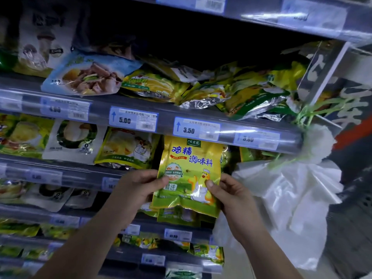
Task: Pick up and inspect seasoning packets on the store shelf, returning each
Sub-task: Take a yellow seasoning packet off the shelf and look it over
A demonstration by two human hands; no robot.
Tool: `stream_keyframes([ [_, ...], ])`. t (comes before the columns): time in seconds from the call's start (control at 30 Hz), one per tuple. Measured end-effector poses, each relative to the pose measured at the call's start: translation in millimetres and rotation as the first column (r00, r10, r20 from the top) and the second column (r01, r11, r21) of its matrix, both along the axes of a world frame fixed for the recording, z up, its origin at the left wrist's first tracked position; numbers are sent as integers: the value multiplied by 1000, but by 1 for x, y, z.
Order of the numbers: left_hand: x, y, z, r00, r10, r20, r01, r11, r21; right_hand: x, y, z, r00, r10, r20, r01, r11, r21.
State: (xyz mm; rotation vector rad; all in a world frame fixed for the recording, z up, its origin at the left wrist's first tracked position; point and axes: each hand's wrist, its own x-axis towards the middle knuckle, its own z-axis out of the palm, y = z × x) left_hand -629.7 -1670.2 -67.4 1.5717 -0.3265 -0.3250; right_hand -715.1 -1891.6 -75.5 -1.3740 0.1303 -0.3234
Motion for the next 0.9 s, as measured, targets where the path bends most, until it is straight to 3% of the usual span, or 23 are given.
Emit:
stream_keyframes([
  [0.1,4,-14,11,958,129,254,-178,967,180,10,1,10,998,-57,-5,55,981,-188],
  [0.17,9,-23,18,950,115,292,-181,960,212,20,3,16,989,-146,-2,139,947,-289],
  [0.23,19,-34,21,950,62,307,-151,950,273,31,5,25,970,-241,3,217,867,-449],
  [0.3,33,-43,17,899,36,437,-229,889,397,42,7,29,945,-328,-10,256,754,-605],
  [0.4,47,-50,3,838,29,545,-374,759,534,58,8,20,920,-393,16,294,661,-690],
  [0.63,46,-44,-14,823,36,567,-375,784,494,57,15,10,882,-470,32,315,536,-783],
  [0.9,26,-14,-6,780,-159,605,-296,758,581,40,45,5,840,-543,-7,301,475,-827],
])
